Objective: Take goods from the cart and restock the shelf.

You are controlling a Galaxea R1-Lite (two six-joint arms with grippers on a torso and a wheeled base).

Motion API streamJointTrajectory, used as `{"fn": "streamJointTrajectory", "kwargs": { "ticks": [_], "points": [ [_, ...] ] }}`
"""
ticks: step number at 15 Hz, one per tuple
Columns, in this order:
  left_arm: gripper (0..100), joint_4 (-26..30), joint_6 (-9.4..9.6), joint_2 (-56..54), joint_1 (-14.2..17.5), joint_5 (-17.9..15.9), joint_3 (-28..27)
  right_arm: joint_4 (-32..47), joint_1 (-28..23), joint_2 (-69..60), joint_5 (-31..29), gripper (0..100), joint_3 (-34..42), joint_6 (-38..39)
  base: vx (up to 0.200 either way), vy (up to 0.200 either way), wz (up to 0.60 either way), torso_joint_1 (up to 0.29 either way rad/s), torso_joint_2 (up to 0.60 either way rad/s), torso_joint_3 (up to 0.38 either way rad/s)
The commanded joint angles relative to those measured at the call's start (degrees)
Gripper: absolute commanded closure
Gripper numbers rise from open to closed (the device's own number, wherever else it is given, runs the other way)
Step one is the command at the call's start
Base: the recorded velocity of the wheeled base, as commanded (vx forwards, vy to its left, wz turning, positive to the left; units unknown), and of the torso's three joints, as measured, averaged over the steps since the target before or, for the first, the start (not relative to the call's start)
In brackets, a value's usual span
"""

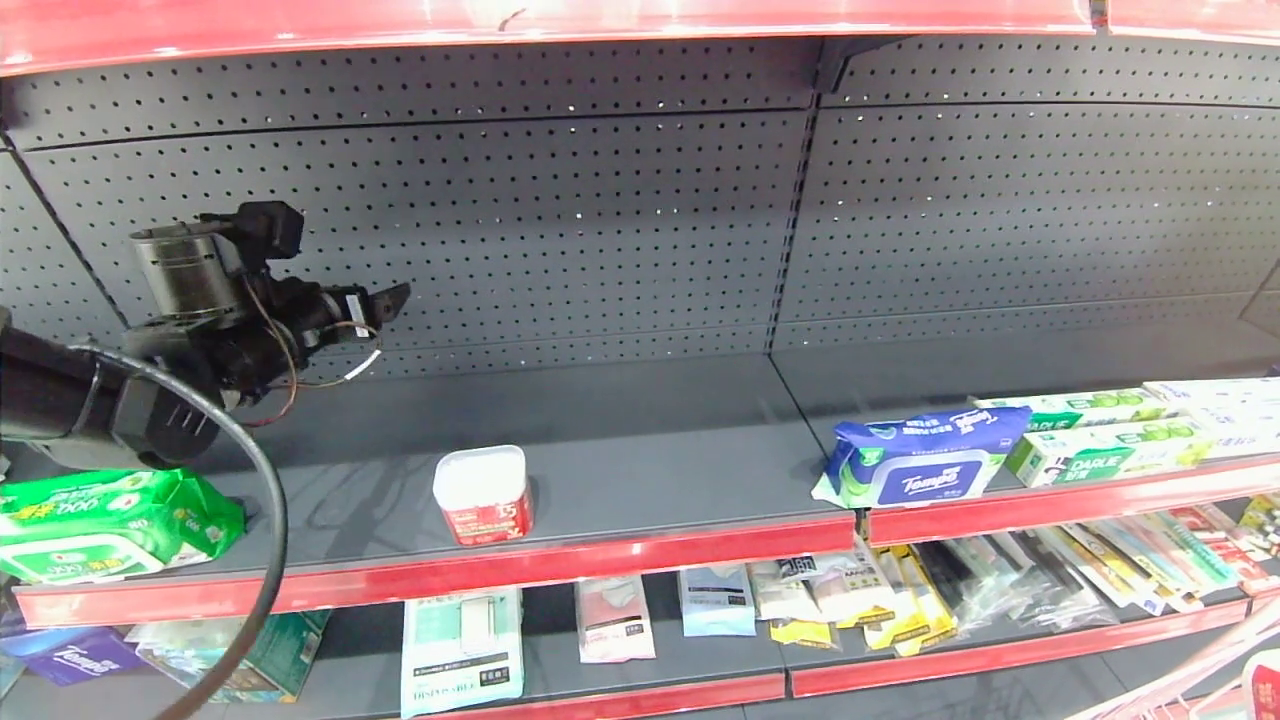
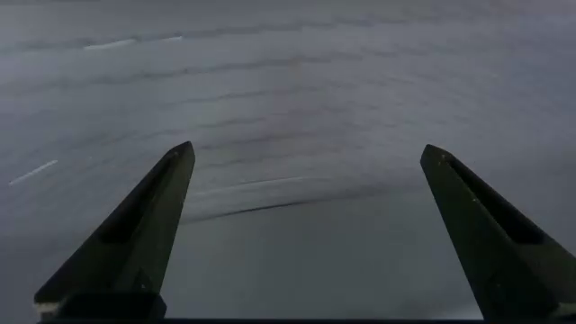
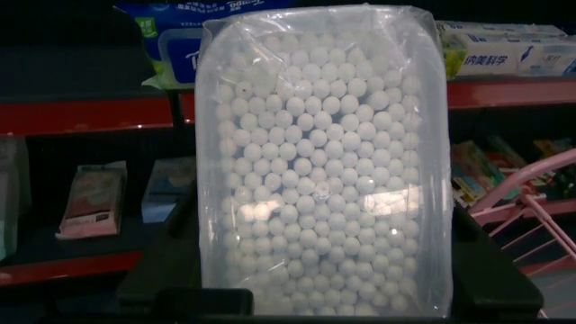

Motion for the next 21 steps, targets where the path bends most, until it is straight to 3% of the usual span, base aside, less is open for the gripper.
{"fn": "streamJointTrajectory", "kwargs": {
  "ticks": [1,2,3,5,6,7,9,11,13,15,17,18,19,21],
  "points": [
    [0,3.8,-0.59,-11.7,0.6,3.4,8.3,0.0,0.1,0.0,0.4,100,0.0,1.0,0.0,0.0,0.0,0.0,0.0,0.0],
    [0,4.6,-0.59,-13.7,0.6,2.6,10.1,0.0,0.1,0.0,0.3,100,0.0,1.3,0.0,0.0,0.0,0.0,0.0,0.0],
    [0,6.7,0.11,-21.6,1.6,-0.4,16.5,0.0,0.1,0.0,0.5,100,0.0,1.5,0.0,0.0,0.0,0.0,0.0,0.0],
    [0,7.5,0.82,-30.3,2.3,-6.3,24.3,0.0,0.1,0.0,1.8,100,0.0,1.4,0.0,0.0,0.0,0.0,0.0,0.0],
    [0,7.5,0.9,-31.4,2.5,-6.8,25.3,0.0,0.1,0.0,2.1,100,0.0,1.4,0.0,0.0,0.0,0.0,0.0,0.0],
    [0,7.7,1.17,-36.6,2.6,-8.3,29.6,0.0,0.1,0.0,4.9,100,0.0,1.5,0.0,0.0,0.0,0.0,0.0,0.0],
    [0,10.8,1.61,-42.3,2.8,-9.3,31.0,0.0,0.1,0.0,4.9,100,0.0,1.2,0.0,0.0,0.0,0.0,0.0,0.0],
    [0,17.9,1.61,-48.2,3.0,-12.2,31.2,0.0,0.1,0.0,5.5,100,0.0,1.6,0.0,0.0,0.0,0.0,0.0,0.0],
    [0,22.2,1.61,-53.3,3.0,-12.4,32.0,0.0,0.1,0.0,6.0,100,0.0,2.3,0.0,0.0,0.0,0.0,0.0,0.0],
    [0,22.9,1.61,-58.3,3.1,-12.8,34.2,0.4,0.0,0.5,5.7,100,-0.2,3.7,0.0,0.0,0.0,0.0,0.0,0.0],
    [0,29.8,1.78,-67.9,2.3,-15.5,37.5,0.9,0.8,3.0,6.0,100,-1.1,5.1,0.0,0.0,0.0,0.0,0.0,0.0],
    [0,37.0,1.78,-73.5,1.4,-17.0,37.2,1.3,2.3,8.2,5.9,100,-6.5,5.0,0.0,0.0,0.0,0.0,0.0,0.0],
    [0,45.2,2.84,-79.7,-0.3,-17.4,36.7,0.8,2.7,17.7,5.6,100,-13.9,5.4,0.0,0.0,0.0,0.0,0.0,0.0],
    [0,56.1,5.03,-87.8,-3.2,-17.1,36.3,0.9,3.0,26.9,5.7,100,-20.6,4.8,0.0,0.0,0.0,0.0,0.0,0.0]
  ]
}}
